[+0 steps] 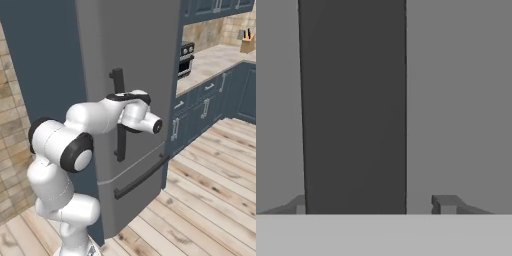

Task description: Move the hot dog bun to the plate on the dining table and place the condiment next to that plate. Then navigate to the fridge and take the sausage and place it on the plate as well.

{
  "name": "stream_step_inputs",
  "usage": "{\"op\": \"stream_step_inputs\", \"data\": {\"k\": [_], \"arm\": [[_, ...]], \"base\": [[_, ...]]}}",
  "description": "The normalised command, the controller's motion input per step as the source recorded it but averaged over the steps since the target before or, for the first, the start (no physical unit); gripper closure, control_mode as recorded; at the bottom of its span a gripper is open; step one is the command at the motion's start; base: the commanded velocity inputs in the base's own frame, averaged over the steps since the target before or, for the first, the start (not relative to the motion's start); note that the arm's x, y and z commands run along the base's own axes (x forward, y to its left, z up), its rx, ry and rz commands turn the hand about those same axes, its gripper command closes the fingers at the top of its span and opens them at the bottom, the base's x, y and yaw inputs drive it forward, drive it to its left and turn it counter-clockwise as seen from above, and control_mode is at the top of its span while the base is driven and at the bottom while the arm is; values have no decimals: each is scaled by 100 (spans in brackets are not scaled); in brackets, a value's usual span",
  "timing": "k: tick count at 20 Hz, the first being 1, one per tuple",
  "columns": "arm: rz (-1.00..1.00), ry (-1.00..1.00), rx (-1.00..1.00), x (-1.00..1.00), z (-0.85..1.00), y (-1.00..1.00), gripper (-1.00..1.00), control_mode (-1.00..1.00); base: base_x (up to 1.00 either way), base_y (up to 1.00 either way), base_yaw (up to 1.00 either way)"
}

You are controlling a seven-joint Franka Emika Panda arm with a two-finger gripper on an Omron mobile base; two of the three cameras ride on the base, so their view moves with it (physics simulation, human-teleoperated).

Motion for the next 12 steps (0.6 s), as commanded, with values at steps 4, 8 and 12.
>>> {"op": "stream_step_inputs", "data": {"k": [4,8,12], "arm": [[1,2,-6,0,-4,14,100,-100],[0,1,-2,-11,-2,-1,100,-100],[-4,0,0,-36,3,-26,100,-100]], "base": [[0,0,0],[0,0,0],[0,0,0]]}}
